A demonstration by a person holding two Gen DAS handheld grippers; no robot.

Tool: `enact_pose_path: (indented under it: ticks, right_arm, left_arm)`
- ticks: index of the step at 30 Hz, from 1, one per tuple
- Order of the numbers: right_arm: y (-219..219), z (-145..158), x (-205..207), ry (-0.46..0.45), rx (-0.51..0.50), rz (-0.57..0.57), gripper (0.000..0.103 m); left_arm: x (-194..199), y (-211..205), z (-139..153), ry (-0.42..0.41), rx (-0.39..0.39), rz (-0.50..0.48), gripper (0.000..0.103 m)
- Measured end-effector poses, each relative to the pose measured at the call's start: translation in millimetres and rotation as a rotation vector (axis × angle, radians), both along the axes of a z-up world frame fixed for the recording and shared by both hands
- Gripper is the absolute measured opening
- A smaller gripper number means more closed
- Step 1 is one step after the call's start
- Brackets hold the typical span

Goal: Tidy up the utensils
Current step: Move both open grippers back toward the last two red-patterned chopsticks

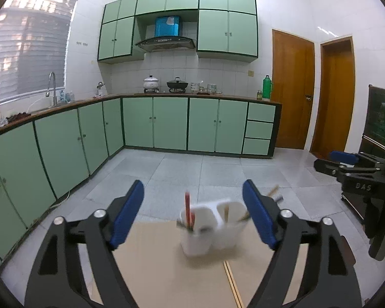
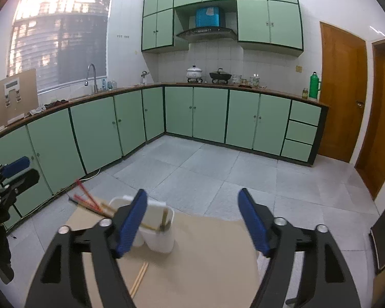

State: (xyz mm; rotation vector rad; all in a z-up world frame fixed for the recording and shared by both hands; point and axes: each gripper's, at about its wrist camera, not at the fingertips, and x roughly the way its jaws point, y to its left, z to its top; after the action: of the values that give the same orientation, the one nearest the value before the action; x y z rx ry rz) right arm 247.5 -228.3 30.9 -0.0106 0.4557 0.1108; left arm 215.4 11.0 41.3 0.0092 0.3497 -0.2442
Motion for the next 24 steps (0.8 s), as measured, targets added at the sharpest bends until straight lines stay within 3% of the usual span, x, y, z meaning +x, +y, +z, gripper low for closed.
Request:
enact_pose_path:
  ticks: [5,9,16,24]
  right_arm:
    - [-2.6,-31.4,-47.0,0.01,0.017,-0.012,0.089]
    - [-4.3,-70.2,-80.0,0.062,0.051,-0.028,0.097]
    - [15.4,-135.4,-111.2,0.175,0.057,-0.024,0.097]
    - [44.2,-189.6,-127.2,0.29,0.086,-0.002,0.097]
  left_arm:
    - [-37.2,6.5,-41.4,0.049,0.019,0.023,0.084]
    - [-61.8,10.9,-90.1,0.142,0.026,0.028,0.086]
    - [-81.9,25.4,-164.0,0.275,0.022,0.073,0.087]
    - [-90.4,37.6,-202.6,0.354,0.081,0.115,0.087]
